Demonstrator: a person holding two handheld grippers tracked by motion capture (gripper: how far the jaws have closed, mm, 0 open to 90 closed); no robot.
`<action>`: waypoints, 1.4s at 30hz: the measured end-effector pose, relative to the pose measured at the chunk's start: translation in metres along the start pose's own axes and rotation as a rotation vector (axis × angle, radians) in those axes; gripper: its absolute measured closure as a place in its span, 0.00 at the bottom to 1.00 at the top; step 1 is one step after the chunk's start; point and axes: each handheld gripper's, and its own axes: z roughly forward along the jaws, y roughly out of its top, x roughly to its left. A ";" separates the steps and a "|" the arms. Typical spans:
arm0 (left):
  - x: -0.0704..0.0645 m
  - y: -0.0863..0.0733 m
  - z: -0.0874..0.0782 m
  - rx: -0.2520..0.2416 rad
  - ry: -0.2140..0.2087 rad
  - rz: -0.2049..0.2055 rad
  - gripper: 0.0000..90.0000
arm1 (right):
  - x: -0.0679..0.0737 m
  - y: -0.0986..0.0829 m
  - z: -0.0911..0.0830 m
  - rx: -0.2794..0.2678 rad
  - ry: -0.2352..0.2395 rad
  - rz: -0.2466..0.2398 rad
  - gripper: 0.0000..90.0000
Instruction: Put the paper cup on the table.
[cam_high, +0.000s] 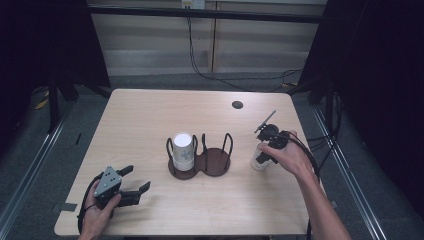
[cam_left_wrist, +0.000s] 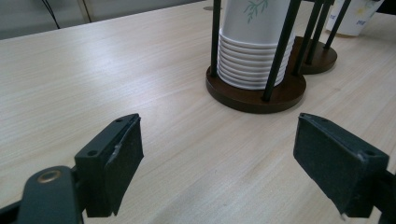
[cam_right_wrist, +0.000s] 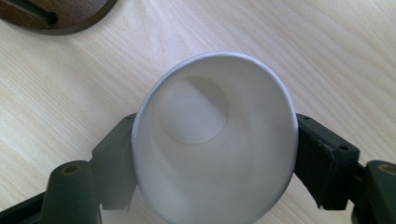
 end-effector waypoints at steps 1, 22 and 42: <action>0.000 0.000 0.000 0.000 0.002 0.000 0.17 | 0.001 0.000 0.001 -0.003 0.003 -0.002 0.26; 0.001 0.000 -0.001 0.004 0.003 0.008 0.18 | 0.000 -0.008 -0.009 -0.210 0.026 0.050 0.16; 0.000 0.000 0.000 0.000 0.009 0.001 0.18 | 0.004 -0.043 -0.011 -0.524 0.053 0.147 0.16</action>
